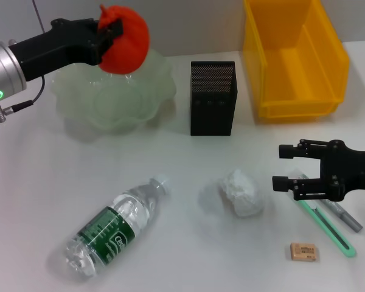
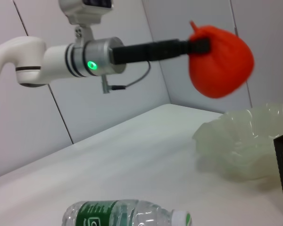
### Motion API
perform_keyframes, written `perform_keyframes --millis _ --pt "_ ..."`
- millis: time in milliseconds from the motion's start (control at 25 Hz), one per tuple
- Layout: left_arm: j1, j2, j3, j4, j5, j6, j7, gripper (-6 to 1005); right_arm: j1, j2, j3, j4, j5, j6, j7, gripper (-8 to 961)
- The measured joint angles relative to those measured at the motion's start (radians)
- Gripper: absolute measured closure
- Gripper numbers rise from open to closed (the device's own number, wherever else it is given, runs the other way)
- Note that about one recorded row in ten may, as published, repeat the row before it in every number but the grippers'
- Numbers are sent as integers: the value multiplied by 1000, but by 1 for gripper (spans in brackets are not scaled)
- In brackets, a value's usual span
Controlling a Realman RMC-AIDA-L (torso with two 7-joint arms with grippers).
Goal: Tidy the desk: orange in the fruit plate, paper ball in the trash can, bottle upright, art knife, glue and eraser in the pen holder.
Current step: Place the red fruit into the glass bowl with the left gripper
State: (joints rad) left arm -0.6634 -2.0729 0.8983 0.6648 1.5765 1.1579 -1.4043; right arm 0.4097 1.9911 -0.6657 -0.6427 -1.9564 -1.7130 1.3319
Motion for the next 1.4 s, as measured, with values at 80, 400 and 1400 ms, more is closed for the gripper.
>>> perform_keyframes --millis 80,400,1400 --pt "-9 -2 22 -12 -2 -62 5 936 1 0 0 0 0 1 0 161" --pt "-31 -3 162 -30 -60 -276 17 933 2 0 0 4 -1 5 0 167" --pt "-32 -6 373 -58 -69 -580 -13 834 10 0 0 8 -3 12 -1 185"
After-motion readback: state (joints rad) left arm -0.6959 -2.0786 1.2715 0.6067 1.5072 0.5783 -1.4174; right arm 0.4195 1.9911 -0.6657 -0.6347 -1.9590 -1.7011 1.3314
